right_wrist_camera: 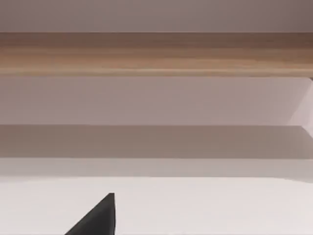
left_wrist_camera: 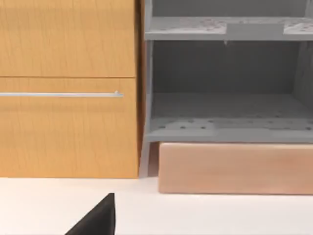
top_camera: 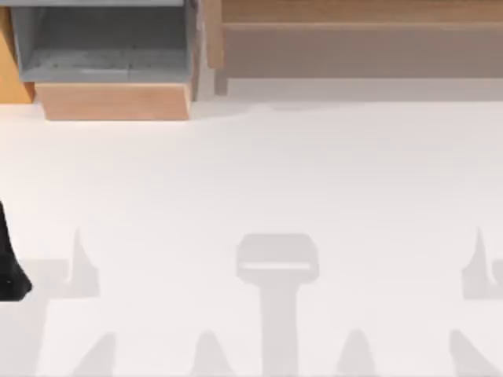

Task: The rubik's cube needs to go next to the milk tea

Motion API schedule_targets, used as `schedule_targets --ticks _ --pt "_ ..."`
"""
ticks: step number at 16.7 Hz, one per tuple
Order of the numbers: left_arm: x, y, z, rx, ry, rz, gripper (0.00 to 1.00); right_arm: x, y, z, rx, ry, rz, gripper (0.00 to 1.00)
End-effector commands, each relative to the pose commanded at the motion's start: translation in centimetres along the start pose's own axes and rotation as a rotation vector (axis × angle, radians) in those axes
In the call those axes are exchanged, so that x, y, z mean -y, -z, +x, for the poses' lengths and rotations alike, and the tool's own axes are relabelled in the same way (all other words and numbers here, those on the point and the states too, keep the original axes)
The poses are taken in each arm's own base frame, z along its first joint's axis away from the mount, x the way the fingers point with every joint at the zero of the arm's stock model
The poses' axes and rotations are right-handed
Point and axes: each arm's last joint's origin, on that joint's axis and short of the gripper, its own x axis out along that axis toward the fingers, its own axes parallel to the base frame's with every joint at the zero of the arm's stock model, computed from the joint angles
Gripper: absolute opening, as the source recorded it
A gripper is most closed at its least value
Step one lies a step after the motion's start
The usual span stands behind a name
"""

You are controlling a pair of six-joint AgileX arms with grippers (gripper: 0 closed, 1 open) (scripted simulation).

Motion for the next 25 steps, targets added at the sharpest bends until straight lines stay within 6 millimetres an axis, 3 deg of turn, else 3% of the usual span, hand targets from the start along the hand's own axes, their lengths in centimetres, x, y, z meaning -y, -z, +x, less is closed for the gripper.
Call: schedule_targets --ticks 3,5,8,11,15,18,22,25 --pt "0.0 0.0 0.0 0.000 0.000 0.000 1.00 0.0 -0.3 0.0 0.000 -0.001 0.001 1.00" --pt "0.0 0.0 0.0 0.000 0.000 0.000 1.00 -0.2 -1.7 0.1 0.001 -0.004 0.003 1.00" --pt "0.0 0.0 0.0 0.000 0.000 0.000 1.00 -0.7 -5.7 0.7 0.000 -0.009 0.006 1.00" --pt "0.0 0.0 0.0 0.000 0.000 0.000 1.00 -1.7 -10.9 3.0 -0.020 -0.015 0.005 1.00" --pt "0.0 0.0 0.0 0.000 0.000 0.000 1.00 -4.7 -17.8 9.5 -0.049 -0.016 -0.005 1.00" --pt "0.0 0.0 0.0 0.000 0.000 0.000 1.00 -8.3 -21.1 15.7 -0.055 -0.013 -0.014 1.00" --pt "0.0 0.0 0.0 0.000 0.000 0.000 1.00 -13.7 -22.4 23.0 -0.046 -0.003 -0.018 1.00" --pt "0.0 0.0 0.0 0.000 0.000 0.000 1.00 -16.8 -22.5 26.2 -0.024 0.004 -0.011 1.00"
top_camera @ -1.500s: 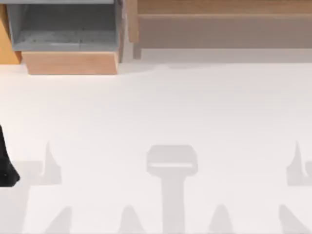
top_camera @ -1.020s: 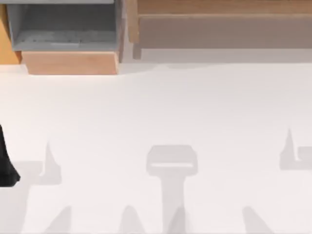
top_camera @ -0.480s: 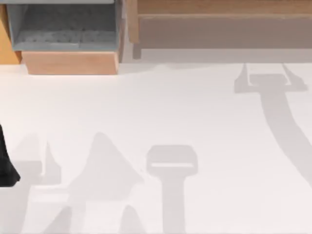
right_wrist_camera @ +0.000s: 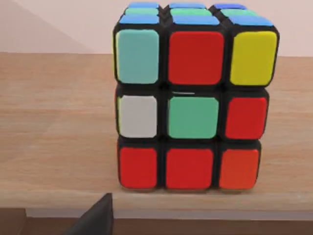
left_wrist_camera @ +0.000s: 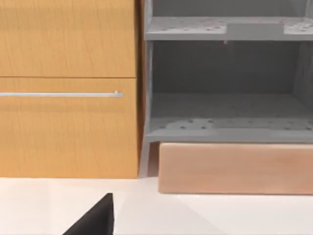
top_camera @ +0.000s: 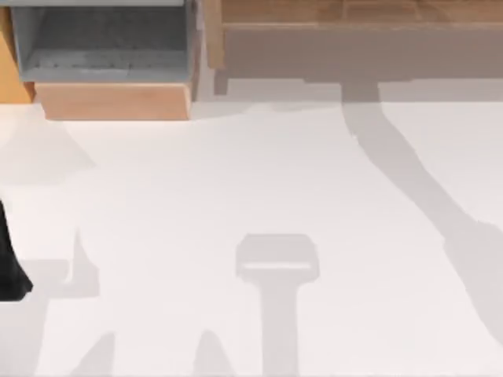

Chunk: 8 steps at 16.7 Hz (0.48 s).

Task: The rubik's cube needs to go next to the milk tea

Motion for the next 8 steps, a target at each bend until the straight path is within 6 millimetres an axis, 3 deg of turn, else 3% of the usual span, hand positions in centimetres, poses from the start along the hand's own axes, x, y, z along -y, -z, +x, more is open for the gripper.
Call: schedule_targets --ticks 3,8 --pt "0.00 0.00 0.00 0.000 0.000 0.000 1.00 -1.53 -0.22 1.24 0.021 0.005 0.010 1.00" --pt "0.00 0.00 0.00 0.000 0.000 0.000 1.00 -1.41 -0.25 1.33 0.022 0.009 0.010 1.00"
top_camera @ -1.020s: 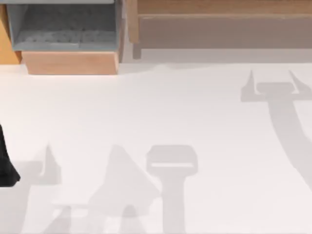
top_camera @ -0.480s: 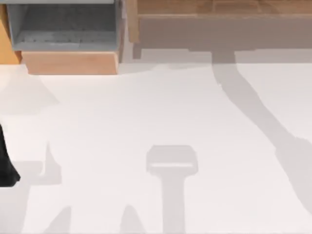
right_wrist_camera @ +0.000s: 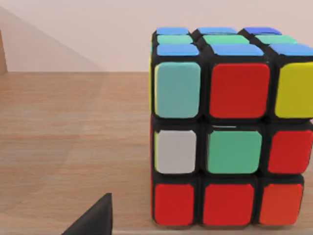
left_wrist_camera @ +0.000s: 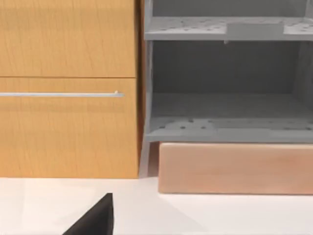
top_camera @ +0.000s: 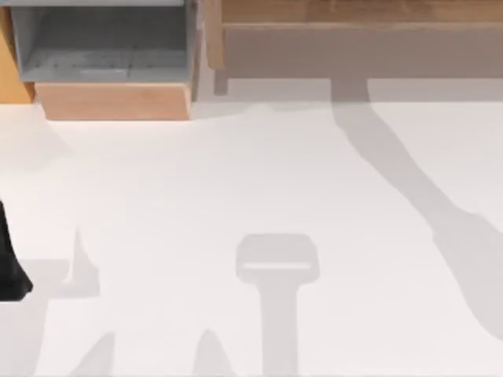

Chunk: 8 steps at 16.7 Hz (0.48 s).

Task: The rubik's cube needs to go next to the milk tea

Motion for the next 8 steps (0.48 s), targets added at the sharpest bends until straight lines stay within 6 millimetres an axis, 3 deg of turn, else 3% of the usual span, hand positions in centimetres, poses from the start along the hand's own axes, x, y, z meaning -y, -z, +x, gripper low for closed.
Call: schedule_targets --ticks 3,8 --pt "0.0 0.0 0.0 0.000 0.000 0.000 1.00 -0.2 0.1 0.9 -0.003 -0.003 -0.002 1.00" --pt "0.0 0.0 0.0 0.000 0.000 0.000 1.00 -0.3 -0.2 4.6 0.005 -0.003 0.002 1.00"
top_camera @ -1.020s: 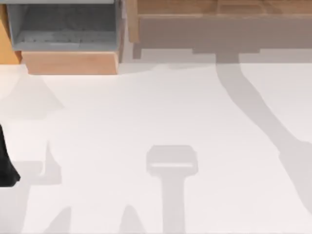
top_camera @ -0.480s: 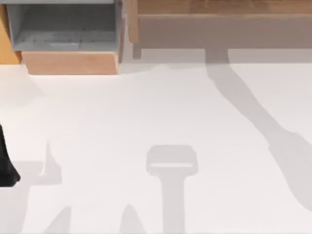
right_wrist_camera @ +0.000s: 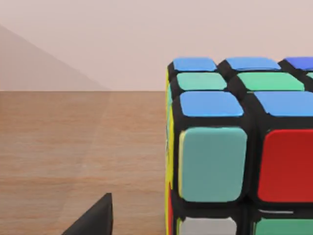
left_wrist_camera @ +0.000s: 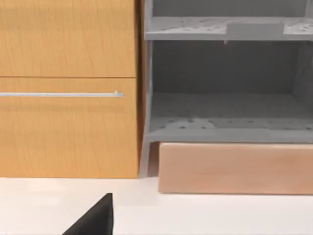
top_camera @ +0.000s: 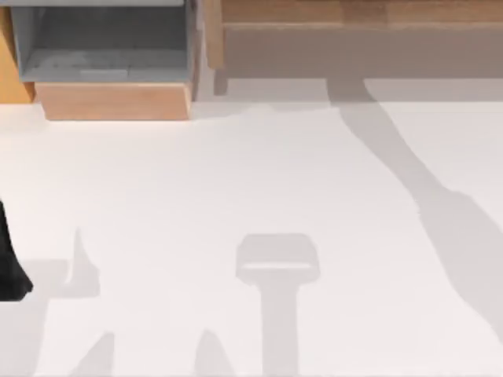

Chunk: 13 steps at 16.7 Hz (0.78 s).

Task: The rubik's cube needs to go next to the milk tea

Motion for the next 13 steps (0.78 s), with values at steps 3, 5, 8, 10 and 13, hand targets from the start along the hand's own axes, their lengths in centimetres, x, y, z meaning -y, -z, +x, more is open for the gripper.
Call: schedule_targets --ticks 3,5,8,10,13 --pt "0.00 0.00 0.00 0.000 0.000 0.000 1.00 0.11 0.21 1.35 -0.003 0.000 -0.001 1.00" --pt "0.00 0.00 0.00 0.000 0.000 0.000 1.00 0.11 0.22 1.38 -0.003 0.000 -0.001 1.00" --pt "0.00 0.00 0.00 0.000 0.000 0.000 1.00 0.11 0.22 1.38 -0.003 0.000 -0.001 0.92" --pt "0.00 0.00 0.00 0.000 0.000 0.000 1.00 0.11 0.22 1.38 -0.003 0.000 -0.001 0.77" --pt "0.00 0.00 0.00 0.000 0.000 0.000 1.00 0.11 0.22 1.38 -0.003 0.000 -0.001 0.55"
